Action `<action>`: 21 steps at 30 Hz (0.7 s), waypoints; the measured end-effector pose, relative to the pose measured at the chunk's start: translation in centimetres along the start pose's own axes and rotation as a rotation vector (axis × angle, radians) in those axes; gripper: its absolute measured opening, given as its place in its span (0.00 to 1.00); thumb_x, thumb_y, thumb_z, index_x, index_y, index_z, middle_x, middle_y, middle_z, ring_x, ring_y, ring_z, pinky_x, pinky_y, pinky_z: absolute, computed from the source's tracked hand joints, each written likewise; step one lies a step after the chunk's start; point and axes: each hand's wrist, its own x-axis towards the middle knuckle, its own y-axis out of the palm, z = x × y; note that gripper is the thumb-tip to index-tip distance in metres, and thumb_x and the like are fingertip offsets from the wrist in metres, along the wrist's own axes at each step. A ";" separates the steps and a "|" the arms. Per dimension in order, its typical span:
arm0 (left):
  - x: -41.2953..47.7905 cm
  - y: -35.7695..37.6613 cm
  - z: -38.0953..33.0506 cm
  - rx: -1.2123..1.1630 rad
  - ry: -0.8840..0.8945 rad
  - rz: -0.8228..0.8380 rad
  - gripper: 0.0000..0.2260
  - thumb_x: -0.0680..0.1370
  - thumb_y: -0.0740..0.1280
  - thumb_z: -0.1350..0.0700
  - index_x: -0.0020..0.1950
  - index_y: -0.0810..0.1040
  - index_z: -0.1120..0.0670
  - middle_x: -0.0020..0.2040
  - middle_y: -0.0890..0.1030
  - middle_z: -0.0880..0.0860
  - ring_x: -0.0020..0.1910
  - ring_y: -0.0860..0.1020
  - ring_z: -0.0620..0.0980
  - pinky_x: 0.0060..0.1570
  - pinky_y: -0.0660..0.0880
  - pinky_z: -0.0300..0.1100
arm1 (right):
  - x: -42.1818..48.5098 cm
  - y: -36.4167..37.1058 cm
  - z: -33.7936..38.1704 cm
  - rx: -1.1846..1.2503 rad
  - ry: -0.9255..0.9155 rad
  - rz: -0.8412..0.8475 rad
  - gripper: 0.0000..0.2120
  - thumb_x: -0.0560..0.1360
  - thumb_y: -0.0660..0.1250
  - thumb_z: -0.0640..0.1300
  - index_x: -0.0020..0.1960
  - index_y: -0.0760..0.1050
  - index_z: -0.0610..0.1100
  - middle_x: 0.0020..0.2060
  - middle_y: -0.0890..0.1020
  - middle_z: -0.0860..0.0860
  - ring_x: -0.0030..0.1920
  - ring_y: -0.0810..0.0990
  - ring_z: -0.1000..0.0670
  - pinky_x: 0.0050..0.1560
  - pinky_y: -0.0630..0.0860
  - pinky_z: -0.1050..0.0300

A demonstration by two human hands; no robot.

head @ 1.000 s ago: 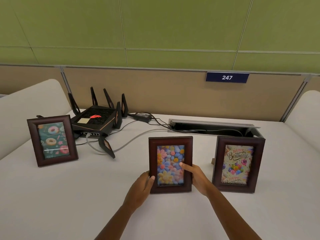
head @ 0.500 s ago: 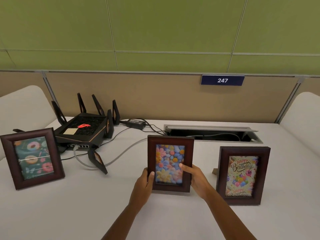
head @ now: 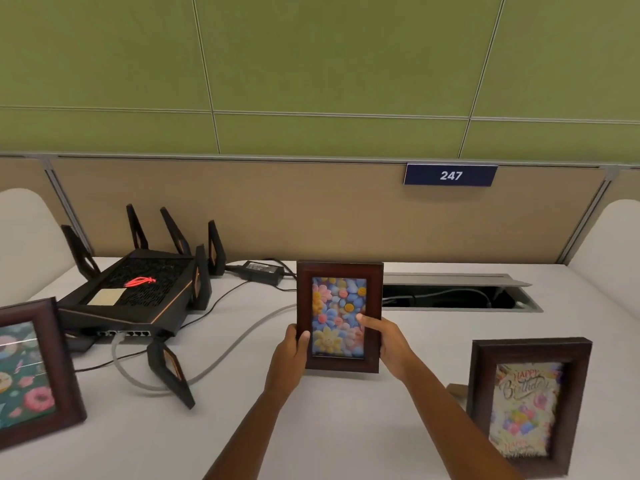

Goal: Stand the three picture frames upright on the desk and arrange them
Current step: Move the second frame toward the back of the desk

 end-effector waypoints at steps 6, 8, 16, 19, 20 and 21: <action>1.4 0.8 0.4 0.011 -0.029 0.007 0.15 0.81 0.52 0.53 0.62 0.68 0.60 0.59 0.79 0.58 0.57 0.78 0.54 0.48 0.77 0.39 | 1.8 -0.3 -0.3 -0.001 0.016 -0.021 0.04 0.74 0.64 0.43 0.47 0.75 0.50 0.44 0.83 0.52 0.42 0.84 0.50 0.35 0.82 0.62; 1.6 1.0 0.3 0.004 -0.033 0.002 0.15 0.81 0.52 0.53 0.62 0.68 0.60 0.59 0.79 0.58 0.57 0.78 0.53 0.49 0.77 0.39 | 2.2 -0.5 -0.4 -0.004 0.028 -0.033 0.03 0.74 0.64 0.43 0.47 0.75 0.50 0.44 0.83 0.52 0.43 0.83 0.49 0.36 0.82 0.61; 1.1 1.7 0.3 -0.015 -0.049 0.005 0.15 0.81 0.52 0.53 0.60 0.68 0.61 0.58 0.79 0.58 0.55 0.79 0.53 0.46 0.78 0.40 | 2.4 -1.0 -0.8 -0.023 0.046 -0.036 0.05 0.75 0.63 0.44 0.51 0.73 0.49 0.49 0.82 0.49 0.47 0.82 0.48 0.45 0.80 0.54; 0.3 1.9 0.7 -0.009 -0.082 0.030 0.14 0.81 0.53 0.53 0.61 0.67 0.61 0.59 0.78 0.59 0.56 0.78 0.54 0.52 0.79 0.44 | 1.7 -0.7 -1.2 -0.101 0.021 -0.085 0.09 0.75 0.63 0.44 0.55 0.70 0.48 0.53 0.79 0.47 0.46 0.81 0.50 0.42 0.80 0.59; -0.1 2.1 0.8 -0.011 -0.086 0.039 0.14 0.81 0.53 0.53 0.62 0.67 0.61 0.60 0.77 0.59 0.57 0.78 0.54 0.54 0.78 0.45 | 1.3 -0.6 -1.5 -0.138 0.008 -0.104 0.10 0.75 0.63 0.44 0.56 0.69 0.48 0.54 0.78 0.47 0.45 0.80 0.51 0.39 0.80 0.62; -0.5 2.2 1.0 -0.011 -0.085 0.044 0.15 0.81 0.54 0.53 0.63 0.66 0.60 0.62 0.76 0.59 0.59 0.77 0.54 0.56 0.78 0.46 | 0.9 -0.6 -1.9 -0.180 -0.007 -0.123 0.14 0.75 0.64 0.44 0.59 0.68 0.48 0.57 0.77 0.47 0.47 0.80 0.51 0.40 0.80 0.63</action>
